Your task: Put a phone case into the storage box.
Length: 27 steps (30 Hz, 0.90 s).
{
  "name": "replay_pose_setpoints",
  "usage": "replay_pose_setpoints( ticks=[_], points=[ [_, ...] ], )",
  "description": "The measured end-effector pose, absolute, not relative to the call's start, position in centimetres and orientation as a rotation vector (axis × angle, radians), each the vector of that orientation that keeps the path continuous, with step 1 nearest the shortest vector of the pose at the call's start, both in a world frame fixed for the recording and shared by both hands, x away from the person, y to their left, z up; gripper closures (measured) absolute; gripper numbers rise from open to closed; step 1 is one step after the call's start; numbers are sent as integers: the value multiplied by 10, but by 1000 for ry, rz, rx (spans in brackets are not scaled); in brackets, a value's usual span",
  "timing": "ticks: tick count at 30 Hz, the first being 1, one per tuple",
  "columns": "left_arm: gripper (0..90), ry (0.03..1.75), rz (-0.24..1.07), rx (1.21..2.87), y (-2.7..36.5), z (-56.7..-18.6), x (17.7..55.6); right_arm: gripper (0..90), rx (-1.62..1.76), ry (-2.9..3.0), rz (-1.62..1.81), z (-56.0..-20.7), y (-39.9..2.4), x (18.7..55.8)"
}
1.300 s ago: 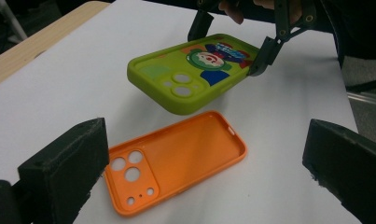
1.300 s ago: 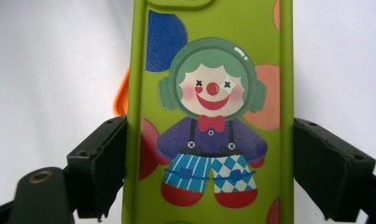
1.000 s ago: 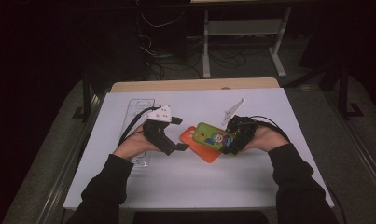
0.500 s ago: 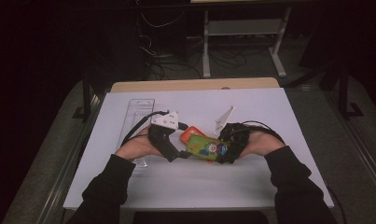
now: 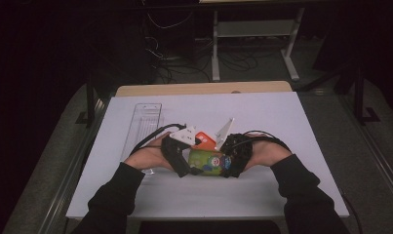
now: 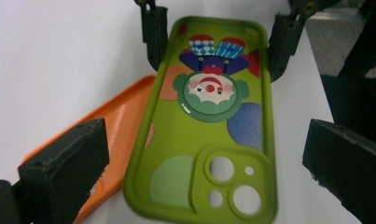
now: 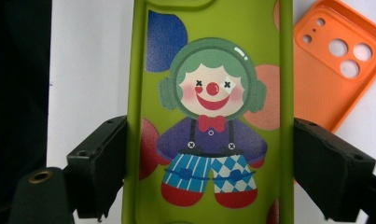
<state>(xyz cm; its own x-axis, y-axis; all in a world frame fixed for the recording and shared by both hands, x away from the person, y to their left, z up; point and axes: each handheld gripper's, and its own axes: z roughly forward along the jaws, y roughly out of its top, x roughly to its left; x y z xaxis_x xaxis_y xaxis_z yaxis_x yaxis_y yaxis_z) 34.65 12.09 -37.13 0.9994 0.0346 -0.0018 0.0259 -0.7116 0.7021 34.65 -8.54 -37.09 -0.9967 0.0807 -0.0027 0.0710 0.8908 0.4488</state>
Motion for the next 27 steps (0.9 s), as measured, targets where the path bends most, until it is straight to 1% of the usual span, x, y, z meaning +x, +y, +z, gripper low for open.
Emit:
replay_pose_setpoints(
  ticks=[19, 27],
  points=[
    [0, 0, 5, 2446, 105, -386, 343, 153, 50, 3015, 739, -366, -78, 339],
    [87, -5, -16, 2443, 104, -389, 343, 154, 45, 3013, 744, -365, -78, 339]
  ],
)
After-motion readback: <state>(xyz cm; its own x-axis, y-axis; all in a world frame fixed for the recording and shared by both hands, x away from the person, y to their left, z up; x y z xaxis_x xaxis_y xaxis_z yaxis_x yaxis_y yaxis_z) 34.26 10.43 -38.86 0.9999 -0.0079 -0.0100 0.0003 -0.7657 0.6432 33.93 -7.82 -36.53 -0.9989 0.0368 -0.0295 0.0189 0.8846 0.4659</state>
